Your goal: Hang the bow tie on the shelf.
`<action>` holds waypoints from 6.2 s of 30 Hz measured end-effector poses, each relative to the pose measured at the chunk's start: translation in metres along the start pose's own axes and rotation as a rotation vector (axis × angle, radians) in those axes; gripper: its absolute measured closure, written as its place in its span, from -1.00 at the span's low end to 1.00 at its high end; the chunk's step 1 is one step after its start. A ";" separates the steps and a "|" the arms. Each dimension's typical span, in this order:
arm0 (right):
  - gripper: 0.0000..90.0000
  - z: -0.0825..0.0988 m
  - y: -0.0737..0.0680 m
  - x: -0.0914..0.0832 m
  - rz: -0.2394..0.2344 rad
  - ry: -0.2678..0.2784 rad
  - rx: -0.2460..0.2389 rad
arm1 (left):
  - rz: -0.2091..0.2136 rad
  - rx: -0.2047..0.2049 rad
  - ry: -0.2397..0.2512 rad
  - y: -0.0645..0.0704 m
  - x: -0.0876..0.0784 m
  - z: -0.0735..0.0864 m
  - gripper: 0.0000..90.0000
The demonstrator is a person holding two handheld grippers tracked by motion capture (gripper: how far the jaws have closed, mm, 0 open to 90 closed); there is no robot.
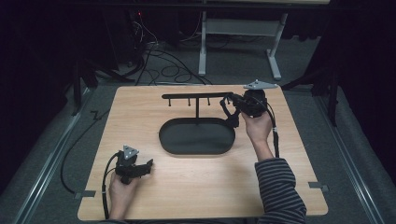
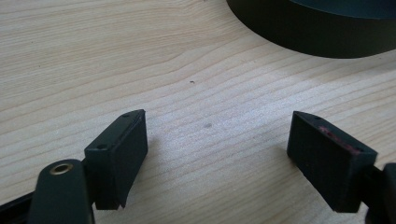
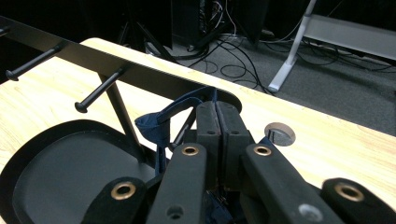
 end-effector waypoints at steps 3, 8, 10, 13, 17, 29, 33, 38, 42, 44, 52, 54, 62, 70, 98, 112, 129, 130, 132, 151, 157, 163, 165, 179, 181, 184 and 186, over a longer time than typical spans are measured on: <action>0.98 0.003 0.001 0.001 -0.008 -0.006 0.005 | 0.000 0.000 0.000 0.000 0.000 0.000 -0.54; 0.97 0.009 0.003 0.003 0.008 -0.026 0.002 | -0.001 -0.001 0.002 0.000 0.000 0.000 -0.54; 0.97 0.009 0.004 0.002 0.006 -0.026 0.005 | -0.001 0.000 0.002 0.000 0.000 0.000 -0.54; 0.92 0.009 0.005 0.000 0.003 -0.015 0.015 | 0.000 0.000 0.001 0.000 0.000 0.000 -0.54; 0.82 0.010 0.007 -0.004 -0.004 -0.006 0.031 | -0.001 0.000 0.002 0.000 0.000 0.000 -0.54; 0.48 0.017 0.019 -0.024 -0.026 0.015 0.085 | -0.001 -0.001 0.002 0.000 0.000 0.000 -0.54; 0.45 0.023 0.022 -0.031 -0.027 0.016 0.091 | -0.001 -0.001 0.002 0.000 0.000 0.000 -0.54; 0.38 0.029 0.029 -0.039 -0.033 0.032 0.118 | -0.001 -0.001 0.001 0.000 0.000 0.000 -0.54; 0.37 0.037 0.033 -0.047 -0.031 0.046 0.139 | 0.000 0.000 0.000 0.000 0.000 0.000 -0.54; 0.37 0.041 0.035 -0.049 -0.035 0.047 0.145 | -0.001 0.000 0.002 0.000 0.000 0.000 -0.54; 0.36 0.052 0.040 -0.060 -0.034 0.055 0.165 | 0.000 0.000 0.000 0.000 0.000 0.000 -0.54; 0.36 0.054 0.041 -0.062 -0.033 0.057 0.165 | 0.000 0.000 0.000 0.000 0.000 0.000 -0.54; 0.35 0.062 0.041 -0.069 -0.036 0.058 0.173 | 0.000 -0.002 0.000 0.000 0.000 0.000 -0.54; 0.35 0.067 0.039 -0.078 -0.040 0.069 0.173 | -0.001 -0.002 0.002 0.000 0.000 0.000 -0.54; 0.35 0.090 0.030 -0.099 -0.065 0.075 0.188 | 0.001 -0.001 0.000 0.000 0.000 0.000 -0.54; 0.35 0.108 0.029 -0.102 -0.069 0.071 0.220 | 0.001 -0.001 0.000 0.000 0.000 0.000 -0.54; 0.35 0.123 0.025 -0.105 -0.076 0.064 0.236 | 0.002 -0.001 0.000 0.000 0.000 0.000 -0.54; 0.35 0.123 0.024 -0.105 -0.077 0.064 0.236 | 0.002 0.000 0.000 0.000 0.000 0.000 -0.54; 0.35 0.125 0.024 -0.106 -0.078 0.063 0.234 | 0.002 0.000 0.000 0.000 0.000 0.000 -0.54; 0.35 0.143 0.019 -0.104 -0.095 0.033 0.262 | 0.002 0.000 0.000 0.000 0.000 0.000 -0.54; 0.35 0.149 0.018 -0.104 -0.102 0.028 0.270 | 0.002 0.000 0.000 0.000 0.000 0.000 -0.54; 0.35 0.154 0.017 -0.105 -0.109 0.026 0.287 | 0.002 0.000 0.000 0.000 0.000 0.000 -0.54; 0.35 0.155 0.017 -0.105 -0.110 0.025 0.291 | 0.002 0.000 0.000 0.000 0.000 0.000 -0.54; 0.35 0.166 0.012 -0.103 -0.125 0.017 0.309 | 0.002 0.000 0.000 0.000 0.000 0.000 -0.54; 0.35 0.168 0.011 -0.102 -0.127 0.012 0.312 | 0.002 0.000 -0.002 0.000 0.000 0.000 -0.54; 0.35 0.171 0.009 -0.100 -0.131 0.010 0.318 | 0.002 0.000 0.000 0.000 0.000 0.000 -0.54; 0.35 0.172 0.008 -0.099 -0.134 0.009 0.317 | 0.002 0.000 0.000 0.000 0.000 0.000 -0.54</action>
Point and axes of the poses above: each handheld gripper's, and its own axes: x roughly forward along the jaws, z roughly out of its underside, y roughly to its right, the point moved 5 cm from there along x, roughly forward along the jaws, and after that the axes turned 3 degrees about y, right-handed, at the moved point
